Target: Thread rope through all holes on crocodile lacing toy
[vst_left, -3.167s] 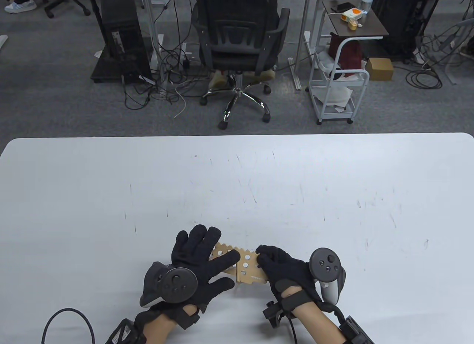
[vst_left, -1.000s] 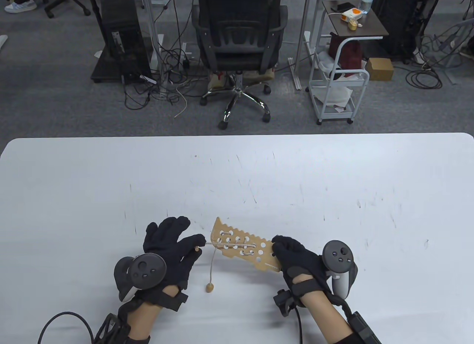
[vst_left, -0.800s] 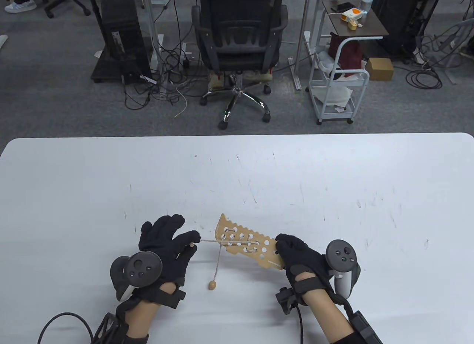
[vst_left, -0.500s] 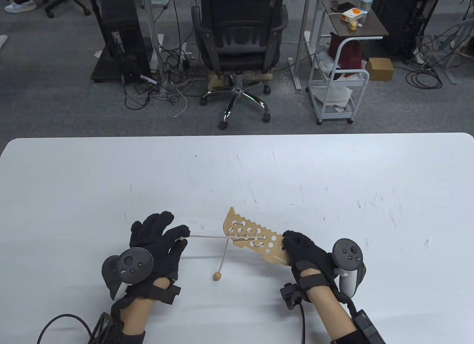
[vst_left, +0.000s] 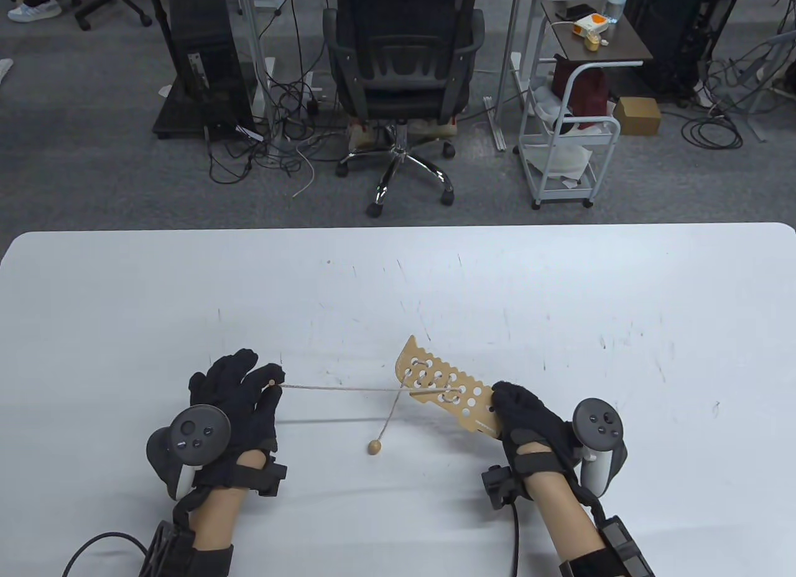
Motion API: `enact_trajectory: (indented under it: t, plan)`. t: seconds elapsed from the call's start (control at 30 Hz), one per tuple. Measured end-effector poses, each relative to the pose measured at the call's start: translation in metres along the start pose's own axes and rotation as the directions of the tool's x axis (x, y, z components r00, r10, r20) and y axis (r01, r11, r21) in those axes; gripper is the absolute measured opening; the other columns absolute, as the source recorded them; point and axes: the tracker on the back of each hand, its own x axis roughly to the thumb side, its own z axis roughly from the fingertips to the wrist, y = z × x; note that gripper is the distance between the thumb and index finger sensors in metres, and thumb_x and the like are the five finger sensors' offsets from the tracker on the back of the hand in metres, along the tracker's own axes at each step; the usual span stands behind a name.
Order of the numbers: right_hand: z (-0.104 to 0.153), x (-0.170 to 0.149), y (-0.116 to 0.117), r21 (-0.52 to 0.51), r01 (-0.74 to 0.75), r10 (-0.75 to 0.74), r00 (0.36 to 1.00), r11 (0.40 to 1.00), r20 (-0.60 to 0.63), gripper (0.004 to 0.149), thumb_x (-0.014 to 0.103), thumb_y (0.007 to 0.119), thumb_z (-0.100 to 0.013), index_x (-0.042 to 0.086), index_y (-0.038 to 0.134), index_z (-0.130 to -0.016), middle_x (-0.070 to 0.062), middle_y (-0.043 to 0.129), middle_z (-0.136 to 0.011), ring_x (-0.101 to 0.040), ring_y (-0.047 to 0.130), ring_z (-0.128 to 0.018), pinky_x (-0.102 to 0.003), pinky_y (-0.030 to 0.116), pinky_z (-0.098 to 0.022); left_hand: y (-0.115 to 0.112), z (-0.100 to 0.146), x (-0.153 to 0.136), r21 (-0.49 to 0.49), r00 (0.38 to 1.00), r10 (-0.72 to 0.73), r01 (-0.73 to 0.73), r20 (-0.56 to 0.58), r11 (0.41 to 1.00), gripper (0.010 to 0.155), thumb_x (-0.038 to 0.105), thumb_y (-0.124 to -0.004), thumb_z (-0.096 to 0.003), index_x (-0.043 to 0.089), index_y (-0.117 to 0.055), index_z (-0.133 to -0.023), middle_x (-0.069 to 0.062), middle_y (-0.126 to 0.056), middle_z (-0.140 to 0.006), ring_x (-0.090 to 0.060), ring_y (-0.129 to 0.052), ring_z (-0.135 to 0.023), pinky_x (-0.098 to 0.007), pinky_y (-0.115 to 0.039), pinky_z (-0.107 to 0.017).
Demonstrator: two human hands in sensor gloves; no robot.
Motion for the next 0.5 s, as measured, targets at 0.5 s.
enact_trajectory:
  t: [0.5]
  plan:
    - [0.004, 0.007, 0.005, 0.013, -0.029, 0.029, 0.998, 0.999, 0.057, 0.045, 0.035, 0.08, -0.047, 0.009, 0.079, -0.084, -0.009, 0.101, -0.068, -0.023, 0.109, -0.047, -0.039, 0.086, -0.04, -0.012, 0.005, 0.021, -0.084, 0.994, 0.0, 0.01, 0.111, 0.996, 0.047, 0.038, -0.082, -0.0415, 0.043, -0.082, -0.088, 0.001, -0.098, -0.087, -0.03, -0.093, -0.085, -0.061, -0.051, -0.077]
